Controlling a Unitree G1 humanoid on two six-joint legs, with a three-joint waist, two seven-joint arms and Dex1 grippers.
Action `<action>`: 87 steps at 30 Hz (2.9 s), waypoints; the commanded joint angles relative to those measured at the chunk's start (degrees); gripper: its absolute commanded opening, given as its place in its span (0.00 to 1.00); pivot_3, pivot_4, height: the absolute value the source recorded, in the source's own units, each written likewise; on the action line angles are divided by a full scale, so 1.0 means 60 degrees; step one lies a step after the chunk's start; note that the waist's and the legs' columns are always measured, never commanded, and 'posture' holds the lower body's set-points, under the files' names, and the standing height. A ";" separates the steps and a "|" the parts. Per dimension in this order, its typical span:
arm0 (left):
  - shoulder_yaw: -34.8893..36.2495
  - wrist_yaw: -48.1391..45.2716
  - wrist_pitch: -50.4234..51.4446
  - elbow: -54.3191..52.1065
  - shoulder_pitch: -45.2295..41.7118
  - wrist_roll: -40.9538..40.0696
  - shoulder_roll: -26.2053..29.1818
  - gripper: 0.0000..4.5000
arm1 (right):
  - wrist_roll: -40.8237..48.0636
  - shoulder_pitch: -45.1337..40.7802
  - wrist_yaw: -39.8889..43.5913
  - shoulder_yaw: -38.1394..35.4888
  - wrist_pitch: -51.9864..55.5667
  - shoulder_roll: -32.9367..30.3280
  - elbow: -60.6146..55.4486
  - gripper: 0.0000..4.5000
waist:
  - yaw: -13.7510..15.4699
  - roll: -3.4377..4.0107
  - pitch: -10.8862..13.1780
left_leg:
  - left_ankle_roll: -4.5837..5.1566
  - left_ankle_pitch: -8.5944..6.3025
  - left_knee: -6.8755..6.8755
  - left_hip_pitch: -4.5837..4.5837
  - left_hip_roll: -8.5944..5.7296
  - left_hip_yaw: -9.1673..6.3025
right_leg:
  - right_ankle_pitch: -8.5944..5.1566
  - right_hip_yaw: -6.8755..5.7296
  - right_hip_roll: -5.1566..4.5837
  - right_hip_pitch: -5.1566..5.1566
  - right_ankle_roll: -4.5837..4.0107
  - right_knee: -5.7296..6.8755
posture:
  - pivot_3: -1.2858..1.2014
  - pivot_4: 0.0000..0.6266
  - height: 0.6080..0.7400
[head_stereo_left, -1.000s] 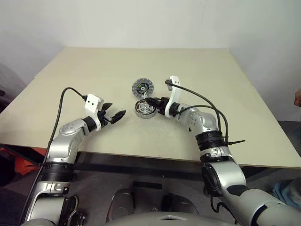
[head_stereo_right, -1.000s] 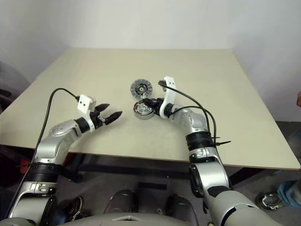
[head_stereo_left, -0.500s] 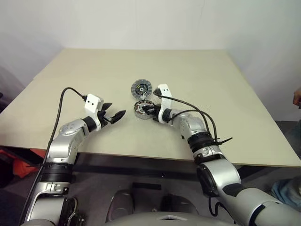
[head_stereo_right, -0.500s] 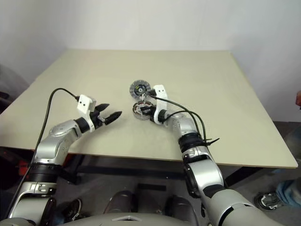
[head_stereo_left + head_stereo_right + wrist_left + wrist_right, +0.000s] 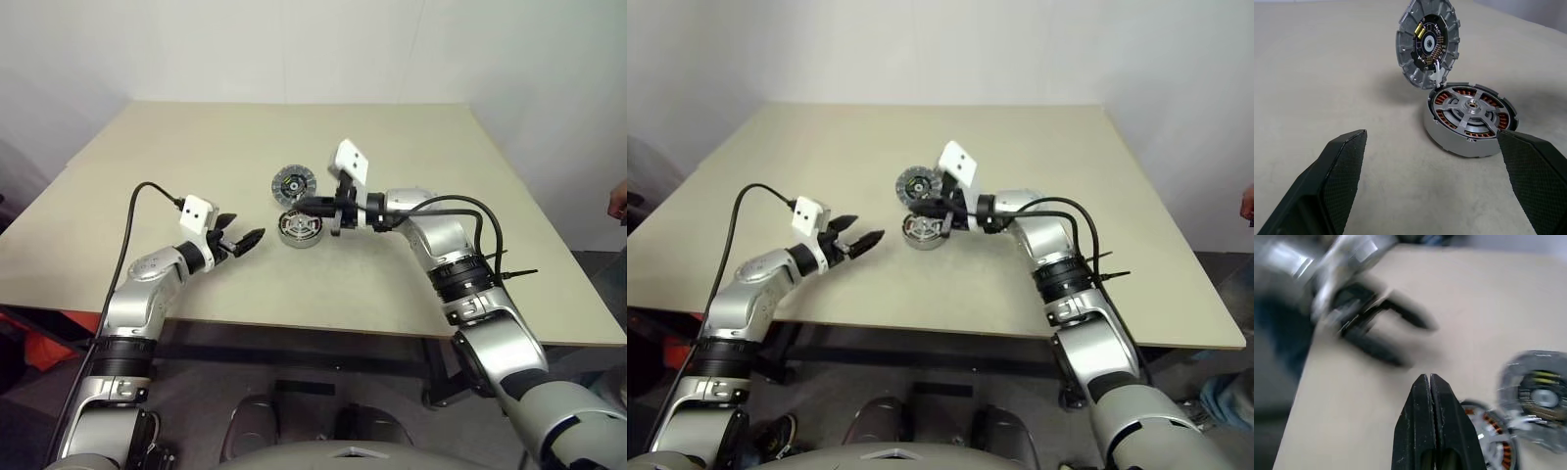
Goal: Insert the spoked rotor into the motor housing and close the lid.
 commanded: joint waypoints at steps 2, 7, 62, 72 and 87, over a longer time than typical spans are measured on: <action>0.0031 -0.0040 -0.0252 -0.0097 -0.0217 0.0006 -0.0059 1.00 | -0.0967 -0.1001 0.1260 0.0803 -0.2140 -0.0291 0.0957 0.27 | -0.0012 -0.0003 0.0001 | 0.0003 -0.0001 0.0001 -0.0003 0.0000 0.0000 | 0.0000 -0.0001 0.0000 -0.0001 0.0000 -0.0001 | 0.52 0.00 1.00; 0.0027 0.0001 -0.0277 -0.0170 -0.0120 0.0019 -0.0143 1.00 | -0.2189 -0.2120 0.0897 0.1350 -0.4077 0.0386 0.3243 0.65 | -0.0067 -0.0003 0.0001 | 0.0005 -0.0002 0.0001 -0.0005 0.0003 0.0000 | -0.0001 -0.0001 0.0000 -0.0010 -0.0004 0.0004 | 0.52 0.00 1.00; 0.0136 0.0384 -0.0411 -0.0438 0.0216 -0.0021 -0.0298 1.00 | -0.7418 -0.4734 -0.1927 0.2686 -0.6554 0.1426 0.8817 1.00 | -0.0319 0.0001 0.0005 | 0.0009 -0.0007 0.0008 -0.0030 0.0017 0.0015 | 0.0020 0.0008 0.0000 -0.0041 -0.0095 0.0046 | 0.52 0.00 1.00; 0.0147 0.0513 -0.0390 -0.0568 0.0410 -0.0055 -0.0378 1.00 | -0.7891 -0.4698 -0.1518 0.3094 -0.7100 0.1338 0.8813 1.00 | -0.0323 0.0001 0.0004 | 0.0010 -0.0007 0.0009 -0.0055 0.0017 0.0015 | 0.0020 0.0008 -0.0001 -0.0064 -0.0098 0.0047 | 0.52 0.00 1.00; 0.0023 0.0714 -0.0364 -0.0811 0.0617 -0.0012 -0.0794 1.00 | -0.8355 -0.4917 -0.1580 0.3631 -0.7283 0.1407 0.8842 1.00 | -0.0322 0.0001 0.0005 | 0.0011 -0.0007 0.0013 -0.0055 0.0017 0.0014 | 0.0021 0.0008 -0.0001 -0.0063 -0.0099 0.0048 | 0.52 0.00 1.00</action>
